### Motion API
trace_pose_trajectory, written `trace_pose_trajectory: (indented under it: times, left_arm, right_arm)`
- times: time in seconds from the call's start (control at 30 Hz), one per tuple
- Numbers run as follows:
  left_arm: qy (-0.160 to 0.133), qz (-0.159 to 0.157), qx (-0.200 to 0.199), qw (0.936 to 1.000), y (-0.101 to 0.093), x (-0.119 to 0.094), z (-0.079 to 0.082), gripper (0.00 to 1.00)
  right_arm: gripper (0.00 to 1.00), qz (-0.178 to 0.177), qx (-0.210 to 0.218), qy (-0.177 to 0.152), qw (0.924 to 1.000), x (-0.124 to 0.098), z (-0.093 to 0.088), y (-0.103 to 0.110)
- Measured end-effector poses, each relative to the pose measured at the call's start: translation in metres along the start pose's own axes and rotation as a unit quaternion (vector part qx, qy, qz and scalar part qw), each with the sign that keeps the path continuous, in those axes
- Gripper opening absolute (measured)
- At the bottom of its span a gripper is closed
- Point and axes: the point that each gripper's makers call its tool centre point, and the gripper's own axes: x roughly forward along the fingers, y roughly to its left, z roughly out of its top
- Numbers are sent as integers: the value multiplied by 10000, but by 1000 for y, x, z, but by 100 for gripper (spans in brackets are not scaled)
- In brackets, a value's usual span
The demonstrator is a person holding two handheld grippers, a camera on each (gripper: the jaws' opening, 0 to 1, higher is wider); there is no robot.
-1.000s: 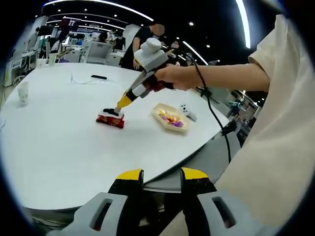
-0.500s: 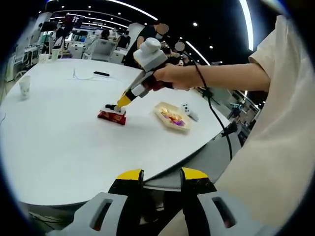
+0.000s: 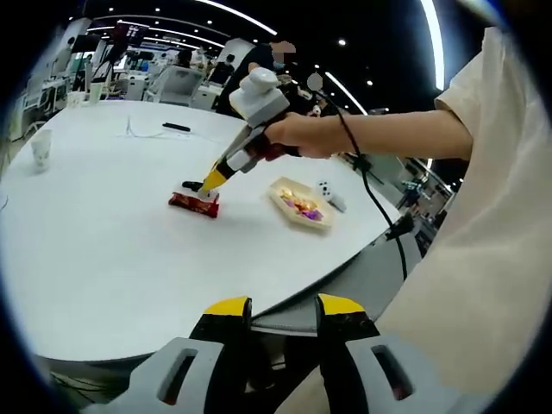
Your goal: Place the target food into the container with the food tongs after gripping and lifting it, then release it inside without dropping or visibly crushing the food.
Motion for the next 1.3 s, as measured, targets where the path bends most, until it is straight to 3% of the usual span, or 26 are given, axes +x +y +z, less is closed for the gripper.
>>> trace_pose_trajectory:
  times: [0.93,1.3]
  left_arm:
    - [-7,13,-51,10000,2,0,-1,28]
    - [16,-36,-38,10000,2,3,0,28]
  right_arm:
    - [29,45,-15,182,9998,17,-8,-4]
    - [29,8,-117,170,9998,10,-6,1]
